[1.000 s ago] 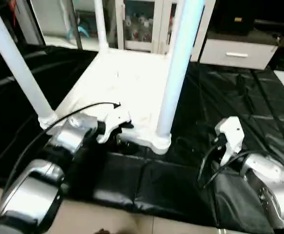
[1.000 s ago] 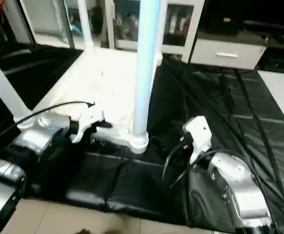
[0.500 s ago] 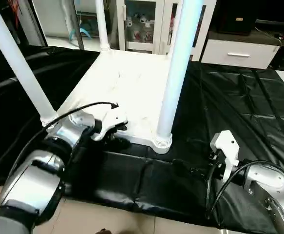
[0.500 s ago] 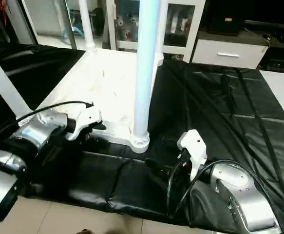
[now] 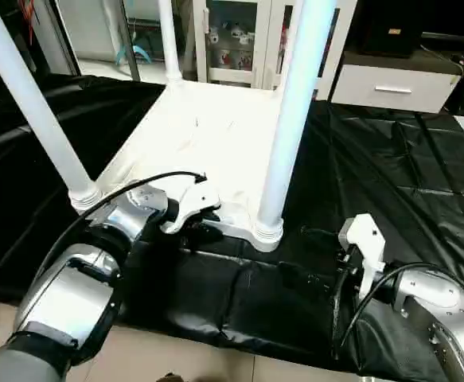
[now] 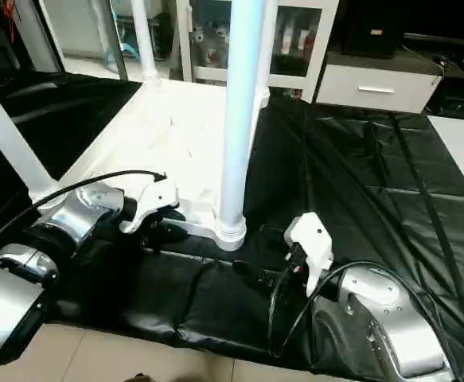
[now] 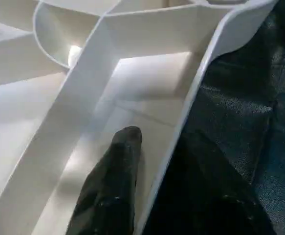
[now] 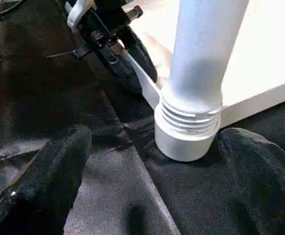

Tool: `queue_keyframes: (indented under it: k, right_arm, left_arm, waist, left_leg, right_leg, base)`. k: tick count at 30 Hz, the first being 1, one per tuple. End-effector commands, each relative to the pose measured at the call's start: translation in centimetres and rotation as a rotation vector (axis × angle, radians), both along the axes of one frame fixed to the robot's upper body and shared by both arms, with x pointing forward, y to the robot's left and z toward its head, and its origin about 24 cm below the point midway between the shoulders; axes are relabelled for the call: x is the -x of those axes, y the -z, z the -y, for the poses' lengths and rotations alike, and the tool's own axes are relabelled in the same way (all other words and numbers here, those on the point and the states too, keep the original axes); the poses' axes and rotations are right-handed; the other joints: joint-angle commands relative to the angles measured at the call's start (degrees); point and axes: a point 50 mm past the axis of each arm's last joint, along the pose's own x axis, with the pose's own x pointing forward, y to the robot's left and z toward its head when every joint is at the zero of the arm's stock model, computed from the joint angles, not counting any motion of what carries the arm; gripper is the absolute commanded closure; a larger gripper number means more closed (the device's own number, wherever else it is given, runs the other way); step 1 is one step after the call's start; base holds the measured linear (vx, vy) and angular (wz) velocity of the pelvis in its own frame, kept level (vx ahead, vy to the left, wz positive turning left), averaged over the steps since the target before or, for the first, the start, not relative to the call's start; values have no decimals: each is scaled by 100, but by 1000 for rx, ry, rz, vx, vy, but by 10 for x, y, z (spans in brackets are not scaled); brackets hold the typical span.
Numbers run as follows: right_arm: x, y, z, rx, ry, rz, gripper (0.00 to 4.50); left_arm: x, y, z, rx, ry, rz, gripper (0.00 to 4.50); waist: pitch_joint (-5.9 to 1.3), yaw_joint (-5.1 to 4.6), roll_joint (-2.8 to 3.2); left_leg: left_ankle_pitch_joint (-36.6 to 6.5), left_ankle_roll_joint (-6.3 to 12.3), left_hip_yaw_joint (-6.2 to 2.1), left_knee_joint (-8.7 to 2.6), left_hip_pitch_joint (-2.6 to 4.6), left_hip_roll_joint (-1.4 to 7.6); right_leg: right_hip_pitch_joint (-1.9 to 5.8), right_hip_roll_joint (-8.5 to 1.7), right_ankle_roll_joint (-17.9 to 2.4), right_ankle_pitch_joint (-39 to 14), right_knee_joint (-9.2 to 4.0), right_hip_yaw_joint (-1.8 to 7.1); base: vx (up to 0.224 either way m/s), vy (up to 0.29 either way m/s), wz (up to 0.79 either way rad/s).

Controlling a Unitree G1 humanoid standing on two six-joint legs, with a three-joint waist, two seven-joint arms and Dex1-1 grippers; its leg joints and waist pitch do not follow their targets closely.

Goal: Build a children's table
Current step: Rotate table base

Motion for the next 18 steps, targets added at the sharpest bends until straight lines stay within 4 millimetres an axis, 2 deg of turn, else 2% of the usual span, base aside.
queue_keyframes:
  k: [1, 4, 8, 12, 16, 17, 18]
  right_arm:
    - [-2, -4, -3, 1, -10, 15, 0]
    - [-2, -4, -3, 1, -10, 16, 0]
    - [-3, -4, -2, 3, -3, 21, 0]
    - [-3, -2, -2, 3, 11, 24, 0]
    - [-3, -1, -2, -1, 24, 23, 0]
    - [-3, -1, -2, -1, 24, 23, 0]
    - [-3, -1, -2, -1, 24, 23, 0]
  left_arm:
    - [2, 8, -2, -44, -24, -45, 332]
    - [2, 11, -4, -38, -77, -68, 354]
    - [0, 15, -9, -42, -182, -61, 375]
    - [-2, 18, -25, -16, -362, -40, 391]
    - [11, 23, -36, -27, -347, -46, 401]
    - [14, 24, -36, -27, -336, -47, 405]
    - [15, 24, -36, -27, -329, -47, 410]
  waist:
    - [-380, 20, 8]
    - [-377, 11, -4]
    - [-360, -43, -24]
    - [-345, -79, -25]
    - [-340, -184, -59]
    - [-320, -238, -75]
    - [-339, -247, -68]
  left_leg:
    - [-1652, 79, -23, -428, 58, 83]
    - [-1644, 84, -17, -425, 59, 79]
    - [-1669, 125, -23, -434, 30, 62]
    - [-1719, 105, -48, -459, -18, 45]
    - [-1758, 112, -64, -476, -33, 41]
    - [-1725, 132, -80, -495, -79, 41]
    - [-1763, 148, -67, -480, -25, 46]
  right_leg:
    - [305, -241, -1433, -908, -378, 155]
    - [306, -242, -1447, -921, -379, 155]
    - [320, -243, -1369, -1200, -406, 144]
    - [342, -254, -1104, -1859, -462, 115]
    - [331, -243, -1019, -2093, -486, 97]
    - [347, -245, -983, -2180, -472, 87]
    - [306, -248, -928, -2346, -503, 91]
  base:
    - [0, 0, 0]
    - [0, 0, 0]
    - [0, 0, 0]
    - [0, 0, 0]
    - [0, 0, 0]
    - [0, 0, 0]
    - [0, 0, 0]
